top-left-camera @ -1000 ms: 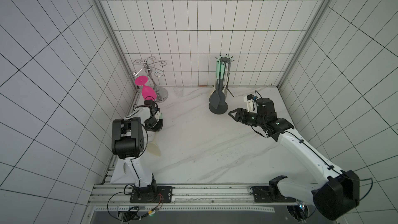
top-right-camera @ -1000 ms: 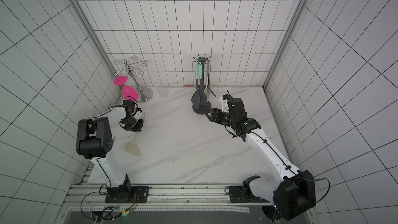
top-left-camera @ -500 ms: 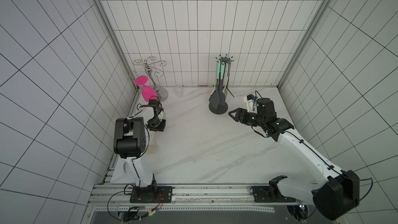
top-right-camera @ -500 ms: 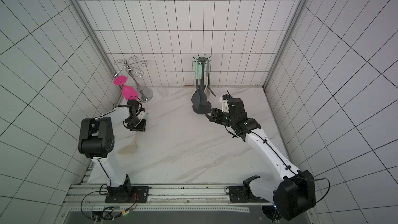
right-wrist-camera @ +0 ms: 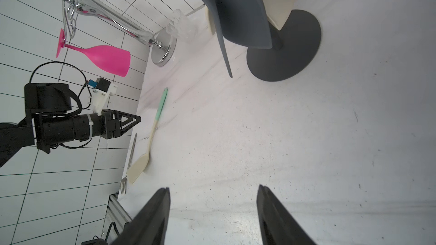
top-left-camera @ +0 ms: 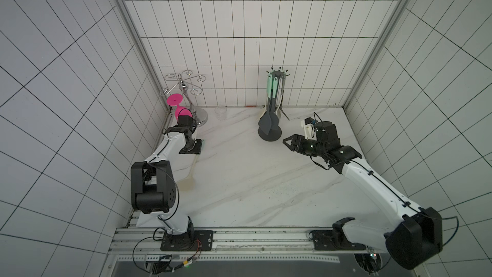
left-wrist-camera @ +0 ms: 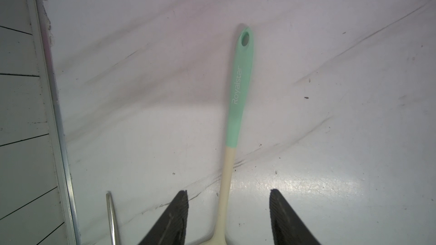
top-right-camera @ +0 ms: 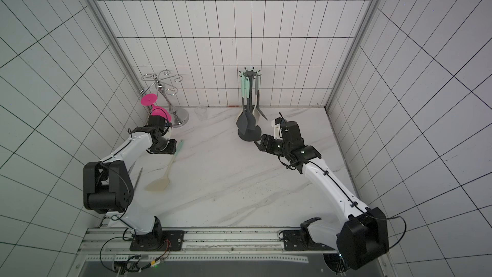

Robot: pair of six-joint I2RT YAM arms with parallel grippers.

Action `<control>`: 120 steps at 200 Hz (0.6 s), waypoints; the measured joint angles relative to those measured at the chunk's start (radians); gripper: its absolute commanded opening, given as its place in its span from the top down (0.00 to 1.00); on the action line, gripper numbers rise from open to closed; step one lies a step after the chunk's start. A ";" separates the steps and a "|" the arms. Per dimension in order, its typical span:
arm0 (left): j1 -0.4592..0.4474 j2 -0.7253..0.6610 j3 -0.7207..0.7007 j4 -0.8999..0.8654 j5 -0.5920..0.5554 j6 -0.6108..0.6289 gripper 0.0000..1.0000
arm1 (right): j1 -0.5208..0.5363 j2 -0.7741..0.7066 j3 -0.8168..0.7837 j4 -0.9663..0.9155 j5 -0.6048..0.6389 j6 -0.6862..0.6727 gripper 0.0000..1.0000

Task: Take the spatula off the kitchen utensil rack
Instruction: Place the spatula at the center of the board.

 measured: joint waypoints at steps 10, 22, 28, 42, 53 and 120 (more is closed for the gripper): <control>0.002 0.025 0.013 0.001 0.016 -0.006 0.46 | 0.006 0.011 0.002 -0.003 0.007 0.001 0.39; 0.002 0.064 0.027 0.008 0.031 -0.014 0.46 | 0.017 0.021 0.009 -0.007 0.019 0.003 0.39; 0.001 0.087 0.035 0.010 0.036 -0.018 0.46 | 0.022 0.024 0.013 -0.007 0.024 0.003 0.39; -0.002 0.138 0.053 0.013 0.042 -0.032 0.47 | 0.035 0.027 0.019 -0.006 0.033 0.007 0.39; -0.003 0.172 0.064 0.018 0.037 -0.043 0.47 | 0.045 0.029 0.023 -0.005 0.042 0.011 0.39; -0.003 0.265 0.084 0.047 -0.085 -0.073 0.47 | 0.064 0.040 0.030 0.000 0.069 0.018 0.39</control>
